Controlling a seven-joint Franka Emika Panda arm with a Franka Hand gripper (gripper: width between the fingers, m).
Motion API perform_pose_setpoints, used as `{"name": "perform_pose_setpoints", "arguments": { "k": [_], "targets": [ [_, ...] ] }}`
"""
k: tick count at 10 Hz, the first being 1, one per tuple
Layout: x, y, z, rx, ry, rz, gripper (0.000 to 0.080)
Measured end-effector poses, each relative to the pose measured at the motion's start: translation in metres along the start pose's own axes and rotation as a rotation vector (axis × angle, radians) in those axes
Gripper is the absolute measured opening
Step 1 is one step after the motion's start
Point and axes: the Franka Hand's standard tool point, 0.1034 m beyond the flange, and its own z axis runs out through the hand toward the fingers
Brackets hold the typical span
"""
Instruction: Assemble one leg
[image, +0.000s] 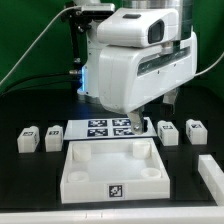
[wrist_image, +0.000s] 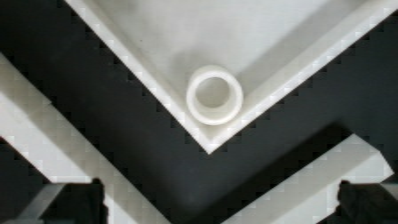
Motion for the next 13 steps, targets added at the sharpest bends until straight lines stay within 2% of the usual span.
{"name": "perform_pose_setpoints", "arguments": {
  "k": [9, 10, 12, 13],
  "targets": [
    [0.000, 0.000, 0.000, 0.000, 0.000, -0.031, 0.0650],
    [-0.010, -0.010, 0.006, -0.020, 0.018, -0.128, 0.0650],
    [-0.050, -0.038, 0.017, -0.034, 0.016, -0.442, 0.0650],
    [-0.071, -0.050, 0.028, -0.047, 0.024, -0.550, 0.0650]
  ]
}}
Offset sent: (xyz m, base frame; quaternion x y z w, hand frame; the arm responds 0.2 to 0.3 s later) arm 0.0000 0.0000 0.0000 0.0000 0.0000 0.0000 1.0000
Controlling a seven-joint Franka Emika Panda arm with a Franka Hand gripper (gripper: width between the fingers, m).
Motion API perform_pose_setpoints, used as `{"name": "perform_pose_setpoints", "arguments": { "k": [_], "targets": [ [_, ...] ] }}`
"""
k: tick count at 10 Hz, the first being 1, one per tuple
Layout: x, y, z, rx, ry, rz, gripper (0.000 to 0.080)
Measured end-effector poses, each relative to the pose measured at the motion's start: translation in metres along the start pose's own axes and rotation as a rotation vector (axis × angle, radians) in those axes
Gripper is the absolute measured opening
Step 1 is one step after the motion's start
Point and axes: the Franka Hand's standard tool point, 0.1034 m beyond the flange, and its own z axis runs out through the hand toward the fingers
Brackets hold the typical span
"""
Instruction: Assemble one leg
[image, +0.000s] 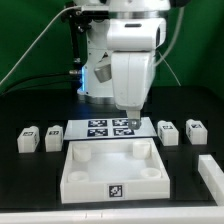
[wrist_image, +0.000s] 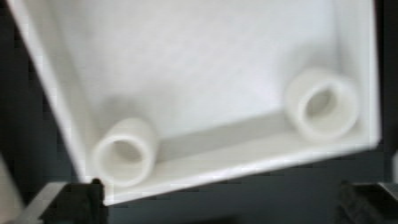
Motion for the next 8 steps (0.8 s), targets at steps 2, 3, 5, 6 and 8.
{"name": "perform_pose_setpoints", "arguments": {
  "k": [2, 3, 5, 6, 8],
  "targets": [
    [-0.024, -0.031, 0.020, -0.009, 0.006, -0.228, 0.0650],
    [-0.032, -0.038, 0.029, -0.001, 0.009, -0.282, 0.0650],
    [-0.040, -0.043, 0.050, 0.031, 0.017, -0.250, 0.0650],
    [-0.039, -0.040, 0.058, 0.039, 0.020, -0.224, 0.0650],
    [-0.038, -0.042, 0.072, 0.062, 0.023, -0.181, 0.0650]
  ]
}}
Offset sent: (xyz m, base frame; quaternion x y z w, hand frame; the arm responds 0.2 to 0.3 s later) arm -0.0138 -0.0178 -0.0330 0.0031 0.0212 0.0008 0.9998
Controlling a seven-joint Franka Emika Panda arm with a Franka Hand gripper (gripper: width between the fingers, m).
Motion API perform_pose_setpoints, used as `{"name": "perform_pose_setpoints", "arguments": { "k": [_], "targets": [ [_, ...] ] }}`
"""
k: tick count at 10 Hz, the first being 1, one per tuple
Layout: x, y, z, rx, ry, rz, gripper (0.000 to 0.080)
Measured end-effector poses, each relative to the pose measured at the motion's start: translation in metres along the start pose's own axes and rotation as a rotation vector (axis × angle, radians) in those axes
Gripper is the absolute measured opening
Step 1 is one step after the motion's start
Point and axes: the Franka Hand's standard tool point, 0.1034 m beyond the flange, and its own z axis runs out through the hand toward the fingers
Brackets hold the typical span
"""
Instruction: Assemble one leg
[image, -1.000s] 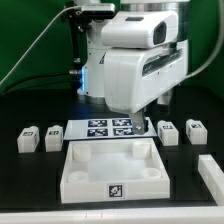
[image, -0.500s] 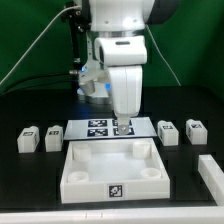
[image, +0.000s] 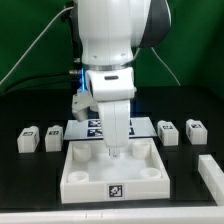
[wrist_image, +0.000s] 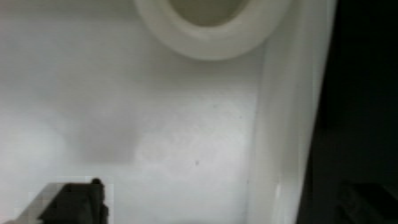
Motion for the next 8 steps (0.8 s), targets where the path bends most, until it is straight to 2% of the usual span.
{"name": "perform_pose_setpoints", "arguments": {
  "k": [3, 4, 5, 6, 7, 8],
  "targets": [
    [-0.0003, -0.0003, 0.0007, 0.001, 0.000, 0.008, 0.0613],
    [-0.0004, -0.0003, 0.0007, 0.001, 0.000, 0.008, 0.0420],
    [-0.0004, -0.0004, 0.0008, 0.002, 0.000, 0.008, 0.0420],
    [-0.0005, -0.0004, 0.0008, 0.002, 0.000, 0.008, 0.0226],
    [-0.0006, -0.0004, 0.0008, 0.002, 0.000, 0.009, 0.0083],
    [-0.0008, 0.0006, 0.0003, -0.002, 0.000, 0.009, 0.0083]
  ]
}}
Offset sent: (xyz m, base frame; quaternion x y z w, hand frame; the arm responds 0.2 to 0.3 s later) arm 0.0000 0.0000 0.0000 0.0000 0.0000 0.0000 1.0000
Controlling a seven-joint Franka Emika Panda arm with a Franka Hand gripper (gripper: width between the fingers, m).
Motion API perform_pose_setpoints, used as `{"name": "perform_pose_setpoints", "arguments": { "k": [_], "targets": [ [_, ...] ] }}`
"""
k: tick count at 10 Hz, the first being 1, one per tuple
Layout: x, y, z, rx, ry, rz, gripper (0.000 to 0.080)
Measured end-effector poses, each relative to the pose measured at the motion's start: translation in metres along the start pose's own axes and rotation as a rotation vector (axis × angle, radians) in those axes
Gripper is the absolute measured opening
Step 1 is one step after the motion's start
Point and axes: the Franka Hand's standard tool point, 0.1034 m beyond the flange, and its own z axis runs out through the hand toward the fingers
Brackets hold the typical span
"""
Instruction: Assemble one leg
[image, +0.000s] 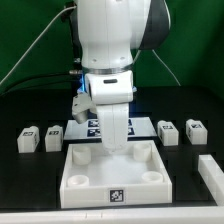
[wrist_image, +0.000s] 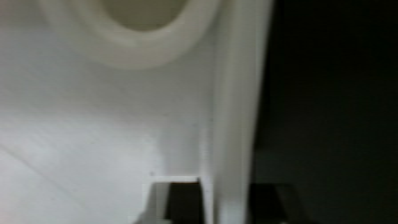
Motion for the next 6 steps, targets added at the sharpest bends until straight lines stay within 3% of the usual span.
{"name": "perform_pose_setpoints", "arguments": {
  "k": [6],
  "targets": [
    [-0.0002, 0.0001, 0.0000, 0.000, 0.000, 0.000, 0.0058]
  ]
}}
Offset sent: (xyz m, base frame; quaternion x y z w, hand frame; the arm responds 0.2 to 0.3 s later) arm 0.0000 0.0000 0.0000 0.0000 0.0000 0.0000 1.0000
